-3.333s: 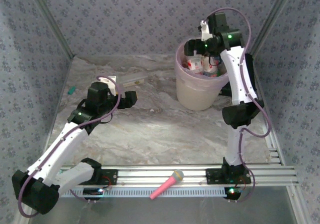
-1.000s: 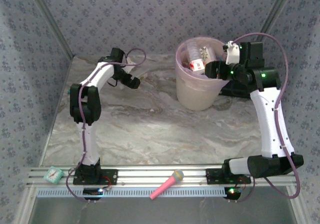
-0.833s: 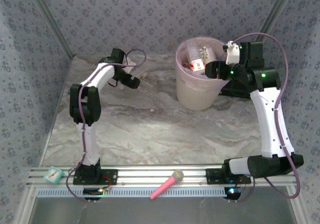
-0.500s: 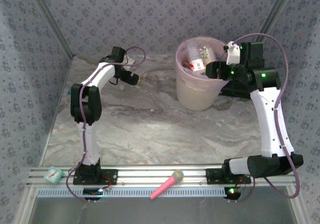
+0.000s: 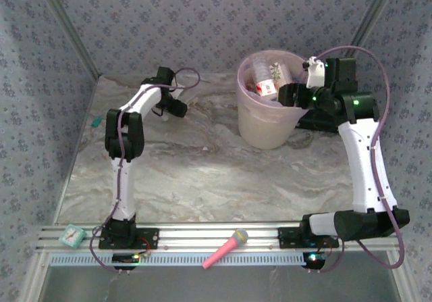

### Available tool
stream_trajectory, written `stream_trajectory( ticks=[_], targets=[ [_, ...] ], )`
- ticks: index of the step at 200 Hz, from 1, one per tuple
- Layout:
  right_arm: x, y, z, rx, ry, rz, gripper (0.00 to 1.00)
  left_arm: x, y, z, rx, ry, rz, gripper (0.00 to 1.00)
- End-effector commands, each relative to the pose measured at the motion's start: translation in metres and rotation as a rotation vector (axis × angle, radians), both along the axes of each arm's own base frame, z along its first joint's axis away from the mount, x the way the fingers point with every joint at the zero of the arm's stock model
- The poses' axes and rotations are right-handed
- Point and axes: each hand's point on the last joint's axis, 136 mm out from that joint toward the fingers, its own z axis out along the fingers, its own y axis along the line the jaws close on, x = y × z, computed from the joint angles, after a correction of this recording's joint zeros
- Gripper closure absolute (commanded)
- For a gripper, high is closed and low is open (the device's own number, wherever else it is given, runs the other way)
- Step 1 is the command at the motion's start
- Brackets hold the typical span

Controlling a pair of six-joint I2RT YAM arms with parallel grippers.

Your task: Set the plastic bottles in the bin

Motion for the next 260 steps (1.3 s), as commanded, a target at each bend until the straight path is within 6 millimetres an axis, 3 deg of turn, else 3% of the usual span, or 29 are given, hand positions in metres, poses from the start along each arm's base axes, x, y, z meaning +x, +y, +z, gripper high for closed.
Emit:
stream_trajectory(
  ticks=[1,39,66,83,121,167,189,219,260],
  targets=[
    [-0.005,-0.002,0.008,0.01,-0.026,-0.001,0.27,0.0,-0.007,0.015,-0.026,-0.032,-0.01,0.32],
    [-0.007,0.002,0.012,0.03,-0.037,0.011,0.27,-0.008,-0.004,0.034,-0.041,-0.065,0.012,0.41],
    [-0.01,0.008,0.023,0.073,-0.065,0.024,0.28,-0.011,-0.004,0.073,-0.089,-0.165,0.039,0.42],
    [-0.013,0.024,0.032,0.115,-0.088,0.063,0.28,-0.021,-0.006,0.106,-0.15,-0.238,0.065,0.43],
    [-0.016,0.083,0.057,0.178,-0.182,0.187,0.3,-0.073,-0.02,0.171,-0.411,-0.361,0.114,0.47],
    [-0.008,0.156,0.071,0.259,-0.229,0.302,0.28,-0.153,-0.059,0.219,-0.664,-0.452,0.074,0.53],
    [0.003,0.183,0.063,0.287,-0.187,0.325,0.17,-0.186,-0.08,0.238,-0.763,-0.506,0.04,0.58],
    [0.014,0.22,0.047,0.299,-0.115,0.39,0.0,-0.221,-0.103,0.244,-0.85,-0.517,-0.001,0.59],
    [0.029,0.244,0.013,0.303,-0.014,0.408,0.01,-0.239,-0.118,0.239,-0.874,-0.501,-0.023,0.59]
  ],
)
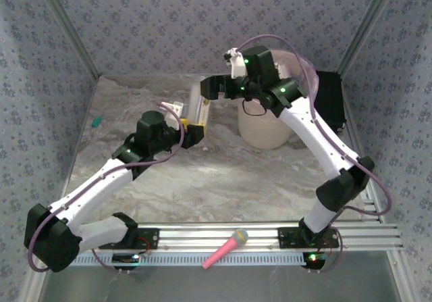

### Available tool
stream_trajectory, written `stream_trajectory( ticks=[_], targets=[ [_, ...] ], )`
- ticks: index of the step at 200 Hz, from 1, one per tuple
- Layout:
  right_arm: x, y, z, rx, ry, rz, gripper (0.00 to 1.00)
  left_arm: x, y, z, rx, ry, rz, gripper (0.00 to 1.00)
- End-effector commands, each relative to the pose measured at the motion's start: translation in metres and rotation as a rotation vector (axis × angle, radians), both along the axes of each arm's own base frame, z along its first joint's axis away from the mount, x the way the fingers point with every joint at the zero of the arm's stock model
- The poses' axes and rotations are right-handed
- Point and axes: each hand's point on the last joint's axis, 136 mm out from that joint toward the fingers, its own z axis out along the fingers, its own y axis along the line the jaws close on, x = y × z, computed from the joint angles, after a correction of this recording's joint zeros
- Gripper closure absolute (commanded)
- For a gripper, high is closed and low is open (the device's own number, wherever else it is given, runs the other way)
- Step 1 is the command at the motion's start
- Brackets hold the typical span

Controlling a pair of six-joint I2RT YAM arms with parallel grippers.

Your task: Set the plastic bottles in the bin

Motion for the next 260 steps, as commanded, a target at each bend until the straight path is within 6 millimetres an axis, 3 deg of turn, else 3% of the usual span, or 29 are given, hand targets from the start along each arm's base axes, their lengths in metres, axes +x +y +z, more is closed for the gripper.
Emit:
stream_trajectory(
  ticks=[1,22,46,75,88,131,155,175,222,243,260],
  targets=[
    [0.001,0.013,0.004,0.043,0.025,0.028,0.01,0.0,-0.006,0.022,-0.075,-0.057,0.017,0.59],
    [0.004,0.022,-0.009,0.034,0.052,0.043,0.06,-0.001,-0.012,0.021,-0.065,-0.059,0.001,0.59],
    [0.007,0.027,-0.018,0.029,0.071,0.056,0.19,-0.001,-0.018,0.019,-0.034,-0.064,-0.001,0.59],
    [0.006,0.027,-0.015,0.03,0.058,0.064,0.39,-0.001,-0.022,0.019,-0.02,-0.063,-0.004,0.57],
    [0.006,0.026,-0.009,0.03,0.041,0.064,0.42,-0.001,-0.023,0.022,-0.021,-0.068,-0.005,0.53],
    [0.009,0.013,0.021,0.004,-0.045,0.055,0.5,-0.008,-0.024,0.037,-0.048,-0.095,-0.025,0.01],
    [0.013,-0.008,0.048,-0.031,-0.125,0.029,0.51,-0.014,-0.021,0.04,-0.048,-0.086,-0.033,0.0],
    [0.02,-0.047,0.079,-0.081,-0.221,-0.062,0.52,-0.019,-0.016,0.034,-0.013,-0.06,-0.032,0.0],
    [0.042,-0.177,0.13,-0.225,-0.39,-0.388,0.57,-0.023,-0.004,0.016,0.039,-0.013,0.001,0.0],
    [0.051,-0.231,0.136,-0.188,-0.369,-0.501,0.58,-0.022,-0.002,0.015,0.027,-0.014,0.018,0.0],
    [0.056,-0.263,0.133,-0.193,-0.338,-0.565,0.58,-0.023,-0.001,0.016,0.019,-0.013,0.022,0.0]
  ],
)
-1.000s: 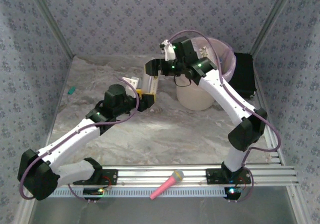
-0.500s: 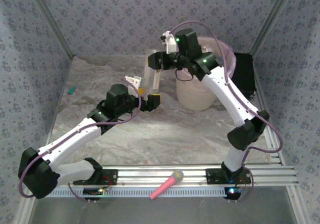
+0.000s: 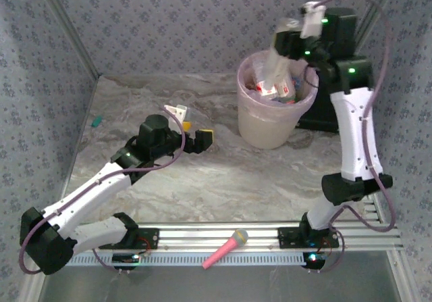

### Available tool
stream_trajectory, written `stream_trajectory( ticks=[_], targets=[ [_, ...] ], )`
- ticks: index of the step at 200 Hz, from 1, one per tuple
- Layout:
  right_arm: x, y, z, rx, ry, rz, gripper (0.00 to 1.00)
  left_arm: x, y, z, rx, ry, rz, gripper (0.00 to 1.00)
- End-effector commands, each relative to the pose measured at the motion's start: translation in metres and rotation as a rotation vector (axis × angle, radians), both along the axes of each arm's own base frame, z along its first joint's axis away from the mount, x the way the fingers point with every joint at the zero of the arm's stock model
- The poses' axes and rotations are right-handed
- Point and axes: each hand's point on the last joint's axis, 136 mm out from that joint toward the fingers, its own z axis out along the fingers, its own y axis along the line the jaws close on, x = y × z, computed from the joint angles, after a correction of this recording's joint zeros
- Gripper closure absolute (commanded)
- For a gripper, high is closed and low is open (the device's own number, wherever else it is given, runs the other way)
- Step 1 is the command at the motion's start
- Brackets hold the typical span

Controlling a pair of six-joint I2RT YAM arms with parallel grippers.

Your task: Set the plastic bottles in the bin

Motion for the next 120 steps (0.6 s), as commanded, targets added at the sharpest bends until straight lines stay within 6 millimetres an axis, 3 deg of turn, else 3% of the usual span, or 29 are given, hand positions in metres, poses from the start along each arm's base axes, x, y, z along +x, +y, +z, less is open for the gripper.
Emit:
stream_trajectory(
  ticks=[1,16,40,82,120],
  targets=[
    [-0.003,-0.04,0.005,-0.001,0.002,-0.078,0.59,-0.003,0.005,0.008,-0.019,-0.018,0.016,0.0],
    [0.003,-0.057,-0.002,0.003,0.024,-0.107,0.59,-0.003,0.006,0.007,-0.015,-0.017,0.022,0.0],
    [0.018,-0.071,-0.03,-0.016,0.11,-0.122,0.59,-0.002,0.007,0.006,-0.006,-0.017,0.027,0.0],
    [0.038,-0.078,-0.079,-0.09,0.25,-0.128,0.58,-0.002,0.009,0.001,0.009,-0.006,0.033,0.0],
    [0.039,-0.076,-0.121,-0.146,0.413,-0.102,0.58,-0.002,0.01,-0.002,0.018,-0.002,0.038,0.0]
  ],
)
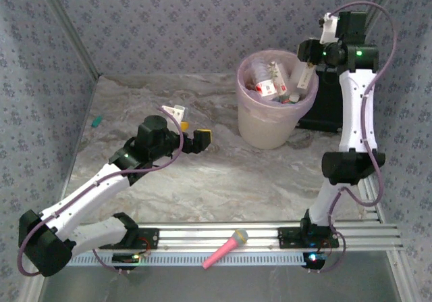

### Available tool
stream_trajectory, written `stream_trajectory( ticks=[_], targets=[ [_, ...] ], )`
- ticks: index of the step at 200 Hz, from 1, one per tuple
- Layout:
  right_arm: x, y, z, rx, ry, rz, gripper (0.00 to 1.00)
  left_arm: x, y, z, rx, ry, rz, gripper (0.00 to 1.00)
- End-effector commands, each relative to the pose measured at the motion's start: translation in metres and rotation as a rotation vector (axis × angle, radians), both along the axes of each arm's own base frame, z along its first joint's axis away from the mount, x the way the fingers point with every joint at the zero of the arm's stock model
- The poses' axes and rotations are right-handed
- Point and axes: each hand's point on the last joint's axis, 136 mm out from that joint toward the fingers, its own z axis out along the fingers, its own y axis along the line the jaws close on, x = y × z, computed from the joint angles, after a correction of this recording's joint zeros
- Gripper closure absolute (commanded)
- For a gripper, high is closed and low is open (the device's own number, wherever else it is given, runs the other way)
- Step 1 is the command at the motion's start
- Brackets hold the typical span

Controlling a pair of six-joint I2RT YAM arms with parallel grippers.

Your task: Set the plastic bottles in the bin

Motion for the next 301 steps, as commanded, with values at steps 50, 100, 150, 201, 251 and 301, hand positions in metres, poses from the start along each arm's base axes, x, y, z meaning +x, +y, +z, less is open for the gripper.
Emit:
stream_trajectory(
  ticks=[50,100,150,201,251,301],
  targets=[
    [-0.018,0.016,-0.073,-0.091,0.293,0.1,0.59,0.001,0.001,-0.003,0.011,0.003,0.009,0.0],
    [-0.009,0.041,-0.106,-0.097,0.359,0.156,0.59,0.002,-0.001,-0.006,0.013,0.01,0.007,0.0],
    [0.006,0.07,-0.123,-0.046,0.369,0.21,0.54,0.002,0.0,-0.008,0.019,0.014,0.01,0.0],
    [0.003,0.094,-0.113,-0.036,0.347,0.254,0.36,0.002,0.001,-0.011,0.026,0.017,0.012,0.0],
    [-0.011,0.088,-0.059,-0.065,0.221,0.222,0.15,0.004,0.0,-0.013,0.031,0.019,0.011,0.0],
    [-0.021,0.075,-0.028,-0.072,0.145,0.186,0.14,0.005,-0.001,-0.013,0.033,0.019,0.009,0.0]
  ],
)
